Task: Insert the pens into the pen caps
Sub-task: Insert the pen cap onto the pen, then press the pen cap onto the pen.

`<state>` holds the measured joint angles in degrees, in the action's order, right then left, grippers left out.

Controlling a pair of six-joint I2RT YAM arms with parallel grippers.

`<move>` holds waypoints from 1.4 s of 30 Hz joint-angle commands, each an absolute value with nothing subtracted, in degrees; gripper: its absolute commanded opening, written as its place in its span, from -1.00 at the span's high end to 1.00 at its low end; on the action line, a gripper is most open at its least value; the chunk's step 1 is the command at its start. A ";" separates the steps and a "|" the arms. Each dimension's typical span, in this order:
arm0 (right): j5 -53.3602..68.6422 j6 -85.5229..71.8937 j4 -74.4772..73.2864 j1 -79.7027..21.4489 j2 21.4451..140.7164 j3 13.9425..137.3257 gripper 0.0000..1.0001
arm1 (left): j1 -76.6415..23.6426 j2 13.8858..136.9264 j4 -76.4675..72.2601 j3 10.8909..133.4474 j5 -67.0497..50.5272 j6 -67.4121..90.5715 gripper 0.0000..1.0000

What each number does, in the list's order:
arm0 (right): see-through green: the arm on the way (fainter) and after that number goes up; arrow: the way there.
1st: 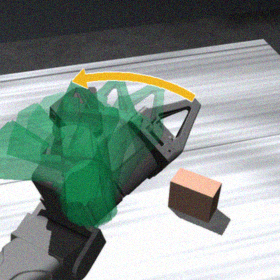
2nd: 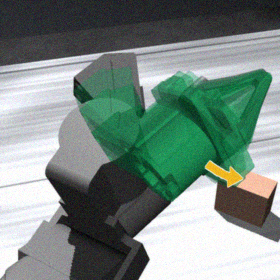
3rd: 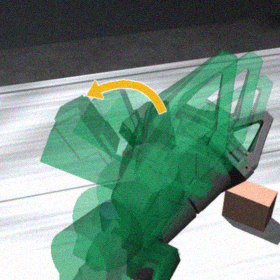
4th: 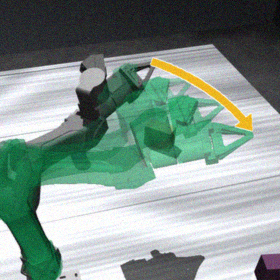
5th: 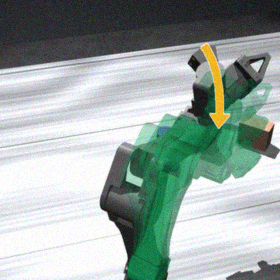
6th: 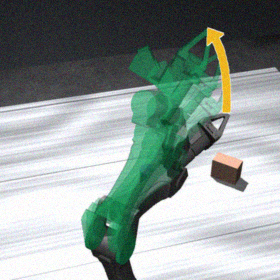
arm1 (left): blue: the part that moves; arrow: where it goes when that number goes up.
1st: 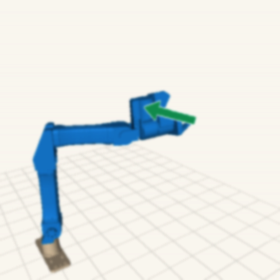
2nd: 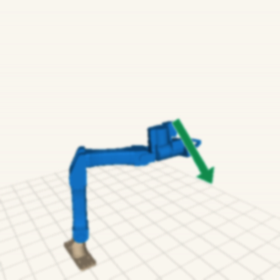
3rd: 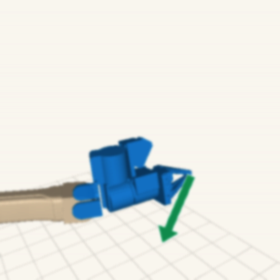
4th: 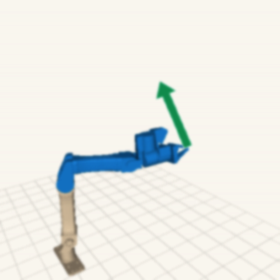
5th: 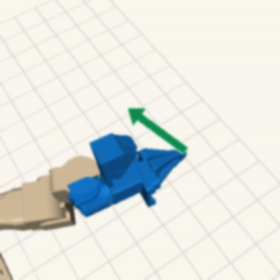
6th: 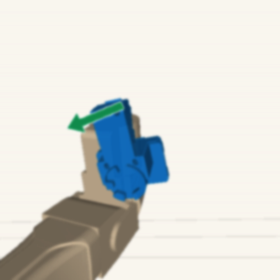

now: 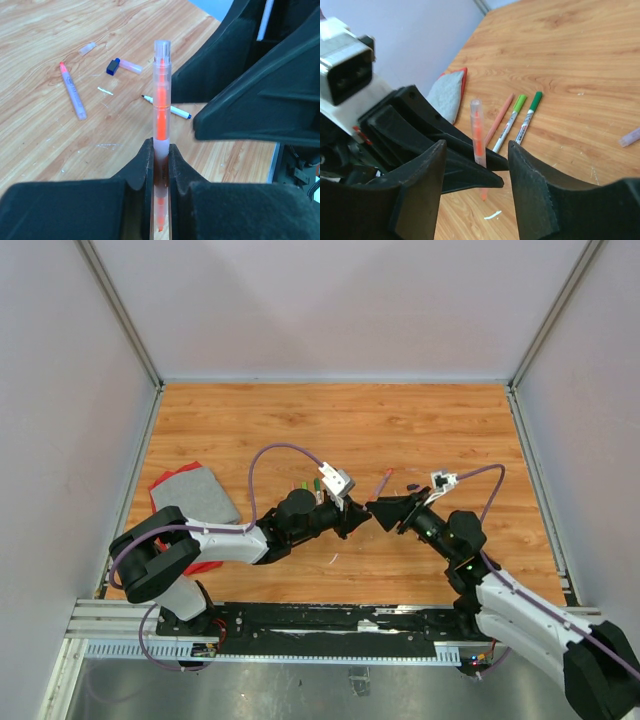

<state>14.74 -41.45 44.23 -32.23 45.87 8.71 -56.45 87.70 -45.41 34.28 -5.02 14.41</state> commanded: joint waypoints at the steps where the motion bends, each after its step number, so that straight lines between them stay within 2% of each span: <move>1: 7.91 -39.79 34.12 -33.19 37.13 9.35 -0.10 | -56.81 87.17 -48.43 35.27 -4.63 13.90 0.99; 6: 0.07 -39.96 24.50 -33.17 30.66 13.76 -0.22 | -56.87 87.26 -48.43 35.40 -4.82 13.89 0.99; 10: -0.65 -40.19 18.00 -33.13 33.93 19.87 -0.23 | -56.80 87.19 -48.44 35.34 -4.94 13.89 0.99; 14: 2.79 -40.42 19.31 -33.10 40.08 23.50 -0.19 | -56.86 87.37 -48.43 35.46 -4.94 13.80 0.99; 24: 7.32 -39.67 20.72 -33.11 47.99 28.02 0.28 | -56.84 87.48 -48.34 35.42 -4.97 13.71 0.99; 35: 9.63 -38.30 19.82 -33.11 49.28 28.03 0.51 | -56.85 87.51 -48.12 35.60 -4.94 13.65 0.99; 42: 10.38 -37.54 19.27 -33.16 49.66 27.19 0.76 | -56.86 87.50 -47.99 35.61 -4.75 13.62 0.99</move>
<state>9.23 -39.27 20.05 -32.23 49.52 26.52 -56.45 87.70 -45.67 34.30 -5.02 14.39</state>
